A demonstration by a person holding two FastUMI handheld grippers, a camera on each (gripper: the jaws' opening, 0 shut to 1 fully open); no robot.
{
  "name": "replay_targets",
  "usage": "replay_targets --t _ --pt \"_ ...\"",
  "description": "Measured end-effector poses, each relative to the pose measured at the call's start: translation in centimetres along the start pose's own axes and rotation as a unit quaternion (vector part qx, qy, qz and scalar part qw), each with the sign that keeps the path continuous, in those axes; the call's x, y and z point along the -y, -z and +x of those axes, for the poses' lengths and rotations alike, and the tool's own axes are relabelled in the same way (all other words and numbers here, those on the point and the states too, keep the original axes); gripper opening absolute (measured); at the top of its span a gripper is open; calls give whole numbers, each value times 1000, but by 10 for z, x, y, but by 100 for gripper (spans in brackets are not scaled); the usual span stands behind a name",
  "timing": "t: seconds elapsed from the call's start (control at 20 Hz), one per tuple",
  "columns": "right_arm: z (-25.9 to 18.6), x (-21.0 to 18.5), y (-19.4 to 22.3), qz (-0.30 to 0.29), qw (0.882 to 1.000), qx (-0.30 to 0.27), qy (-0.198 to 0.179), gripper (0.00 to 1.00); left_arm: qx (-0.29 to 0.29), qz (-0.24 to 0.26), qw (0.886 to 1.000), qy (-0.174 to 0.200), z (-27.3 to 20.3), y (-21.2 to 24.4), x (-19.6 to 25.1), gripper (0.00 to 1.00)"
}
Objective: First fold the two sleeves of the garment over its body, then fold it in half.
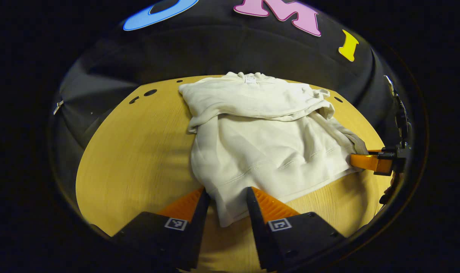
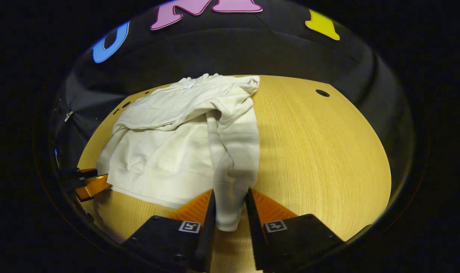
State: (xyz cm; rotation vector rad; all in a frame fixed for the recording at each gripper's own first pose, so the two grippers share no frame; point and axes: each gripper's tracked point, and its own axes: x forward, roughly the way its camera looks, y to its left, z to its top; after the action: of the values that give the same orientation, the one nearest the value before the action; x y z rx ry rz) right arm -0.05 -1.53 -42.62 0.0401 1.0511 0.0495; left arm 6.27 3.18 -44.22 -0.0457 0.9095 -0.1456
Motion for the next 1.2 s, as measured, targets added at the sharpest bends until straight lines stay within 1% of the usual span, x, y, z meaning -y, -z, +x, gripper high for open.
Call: replay_targets --t 0.05,0.1,0.15,0.2,0.25,0.3,0.55,0.65,0.75,0.85,1.0,1.2 --pt "0 -4 3 3 1000 -5 -3 41 2 -3 1000 2 1 0 2 45" --pt "-1 -4 1 3 1000 -3 -5 24 3 -8 1000 1 1 -1 3 30" --pt "-2 -5 1 1 1000 -2 -7 23 1 -11 1000 2 2 -1 4 21" --pt "-1 -5 1 -4 1000 0 -12 15 -4 -17 1000 10 2 -1 6 17" --pt "0 -7 2 -10 1000 2 -16 14 -13 -26 999 21 2 -2 9 11" --pt "0 -6 1 -12 1000 4 -20 10 -23 -33 999 29 2 -2 10 7" --pt "-6 -5 -7 -4 1000 10 -27 10 -35 -25 998 41 -6 -5 9 6" --pt "-15 -8 -15 2 999 17 -37 9 -32 -18 998 45 -13 -15 5 6" --pt "-21 -10 -30 3 999 30 -44 9 -26 -27 998 54 -23 -30 3 6" --pt "-23 -16 -49 -11 998 46 -52 9 -9 -33 998 59 -32 -53 -1 6" --pt "-25 -29 -89 -38 994 78 -61 9 20 -28 997 65 -38 -96 1 6" --pt "-21 -47 -151 -63 988 124 -73 9 68 0 996 59 -45 -155 0 6"
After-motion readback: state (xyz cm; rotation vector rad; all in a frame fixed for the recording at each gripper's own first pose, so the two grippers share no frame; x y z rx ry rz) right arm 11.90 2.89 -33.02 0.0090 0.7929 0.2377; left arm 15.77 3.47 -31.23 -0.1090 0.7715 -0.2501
